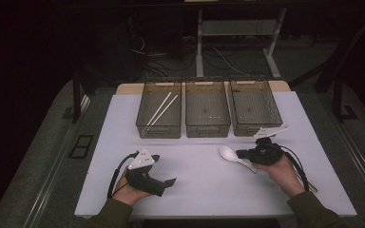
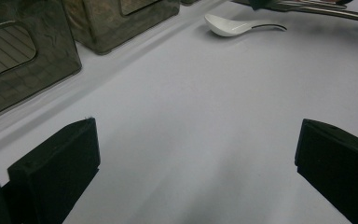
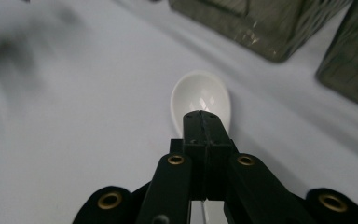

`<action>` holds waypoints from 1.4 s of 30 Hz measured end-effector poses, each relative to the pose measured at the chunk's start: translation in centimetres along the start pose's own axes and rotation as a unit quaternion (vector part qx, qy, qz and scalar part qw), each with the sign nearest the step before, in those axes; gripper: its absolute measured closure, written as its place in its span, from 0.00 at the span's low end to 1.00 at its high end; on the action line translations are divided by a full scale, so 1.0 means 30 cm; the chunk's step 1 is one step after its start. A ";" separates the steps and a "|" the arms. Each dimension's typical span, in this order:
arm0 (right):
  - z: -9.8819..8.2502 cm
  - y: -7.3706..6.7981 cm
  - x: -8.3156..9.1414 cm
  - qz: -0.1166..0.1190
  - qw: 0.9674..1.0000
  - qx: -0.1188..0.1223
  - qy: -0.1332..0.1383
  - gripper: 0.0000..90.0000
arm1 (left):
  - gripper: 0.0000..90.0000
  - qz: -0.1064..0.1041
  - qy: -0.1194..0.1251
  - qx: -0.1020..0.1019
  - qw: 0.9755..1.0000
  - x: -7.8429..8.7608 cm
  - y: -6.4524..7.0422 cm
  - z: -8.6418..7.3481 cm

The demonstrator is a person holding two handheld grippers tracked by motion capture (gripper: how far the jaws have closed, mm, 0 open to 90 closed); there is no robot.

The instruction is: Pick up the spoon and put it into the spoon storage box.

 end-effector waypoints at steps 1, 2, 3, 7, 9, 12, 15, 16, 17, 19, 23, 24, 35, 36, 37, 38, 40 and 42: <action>-0.009 -0.002 -0.002 0.001 1.000 0.001 -0.005 1.00 | 0.00 0.000 0.000 0.000 1.000 0.001 -0.001 -0.001; -0.020 -0.003 -0.004 0.001 1.000 0.001 -0.011 1.00 | 0.00 0.001 0.002 0.002 1.000 0.001 -0.002 -0.001; -0.030 -0.001 -0.004 -0.003 1.000 0.004 -0.015 1.00 | 0.00 0.002 0.001 0.004 1.000 0.002 -0.002 -0.001; -0.050 -0.002 0.000 -0.005 1.000 0.003 -0.020 1.00 | 0.00 0.002 0.001 0.007 1.000 0.001 -0.001 -0.003; -0.063 -0.010 -0.003 -0.003 1.000 0.009 -0.029 1.00 | 0.00 0.001 0.000 0.003 1.000 0.000 -0.003 -0.004; -0.079 -0.020 -0.011 -0.011 0.999 0.020 -0.045 1.00 | 0.00 0.001 0.000 0.006 1.000 0.000 -0.003 -0.005; -0.082 -0.013 -0.012 -0.025 0.998 0.026 -0.051 1.00 | 0.00 0.001 -0.002 0.006 1.000 0.001 -0.004 -0.006; -0.083 -0.008 -0.011 -0.029 0.998 0.025 -0.053 1.00 | 0.00 0.001 -0.002 0.005 1.000 0.002 -0.004 -0.006; -0.083 -0.003 -0.010 -0.031 0.998 0.025 -0.053 1.00 | 0.00 0.001 -0.002 0.005 1.000 0.001 -0.004 -0.006; -0.082 0.003 -0.008 -0.038 0.998 0.026 -0.053 1.00 | 0.00 0.001 -0.002 0.005 1.000 0.000 -0.003 -0.007; -0.079 0.027 0.000 -0.051 0.997 0.023 -0.051 1.00 | 0.00 0.001 -0.002 0.005 1.000 -0.002 -0.002 -0.007; -0.078 0.031 0.001 -0.053 0.997 0.022 -0.050 1.00 | 0.00 0.001 -0.002 0.005 1.000 -0.002 -0.002 -0.007; -0.075 0.073 0.022 -0.068 0.997 0.005 -0.047 1.00 | 0.00 -0.002 -0.006 0.003 1.000 -0.004 -0.001 -0.009; -0.073 0.078 0.025 -0.069 0.997 0.003 -0.045 1.00 | 0.00 -0.002 -0.006 0.002 1.000 -0.004 -0.001 -0.009; -0.072 0.085 0.029 -0.073 0.996 0.000 -0.043 1.00 | 0.00 -0.002 -0.006 0.001 1.000 -0.004 0.000 -0.009; -0.071 0.090 0.033 -0.073 0.997 -0.002 -0.041 1.00 | 0.00 -0.003 -0.006 0.002 1.000 -0.004 0.000 -0.009; -0.070 0.100 0.038 -0.076 0.996 -0.005 -0.038 1.00 | 0.00 -0.003 -0.006 0.002 1.000 -0.004 0.001 -0.009; -0.069 0.105 0.042 -0.075 0.996 -0.007 -0.038 1.00 | 0.00 -0.003 -0.006 0.002 1.000 -0.005 0.001 -0.009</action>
Point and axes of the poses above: each handheld gripper's, and its own axes: x roughly backward along the jaws, z roughly out of its top, y roughly to its right, the point moved 5 cm from there along -x, roughly forward along the jaws, and after that the axes turned 7 degrees about -x, right-handed, at the moved point
